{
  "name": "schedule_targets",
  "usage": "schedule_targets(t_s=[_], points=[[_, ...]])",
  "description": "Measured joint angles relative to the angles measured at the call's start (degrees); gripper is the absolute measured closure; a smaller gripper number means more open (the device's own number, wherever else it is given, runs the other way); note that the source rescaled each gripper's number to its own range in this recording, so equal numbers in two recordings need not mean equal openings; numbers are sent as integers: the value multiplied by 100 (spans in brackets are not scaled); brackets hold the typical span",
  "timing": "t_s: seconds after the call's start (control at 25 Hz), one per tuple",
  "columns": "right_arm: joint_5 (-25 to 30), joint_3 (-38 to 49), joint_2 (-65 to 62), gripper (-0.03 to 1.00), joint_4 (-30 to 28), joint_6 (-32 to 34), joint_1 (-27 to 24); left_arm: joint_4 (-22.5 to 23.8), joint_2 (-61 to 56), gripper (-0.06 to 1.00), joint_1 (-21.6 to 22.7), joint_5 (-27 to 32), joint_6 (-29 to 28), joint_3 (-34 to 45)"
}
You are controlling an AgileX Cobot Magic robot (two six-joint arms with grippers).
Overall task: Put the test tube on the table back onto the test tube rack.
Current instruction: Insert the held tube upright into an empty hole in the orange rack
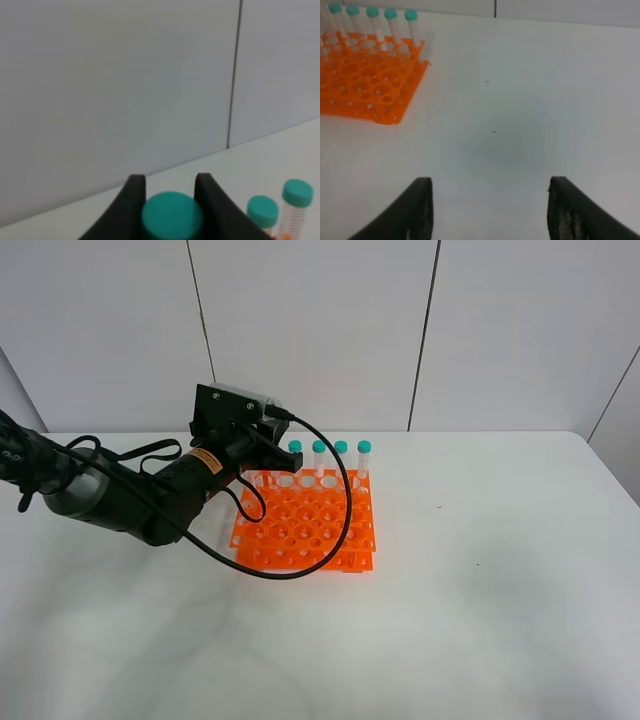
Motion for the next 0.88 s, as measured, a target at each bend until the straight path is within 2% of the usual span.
schedule_targets(t_s=[0.56, 0.88], points=[[0, 0, 0, 43, 5, 0, 0, -65, 280, 94, 153, -48, -49, -26], [0, 0, 0, 43, 7, 0, 0, -65, 280, 94, 153, -48, -358, -26]])
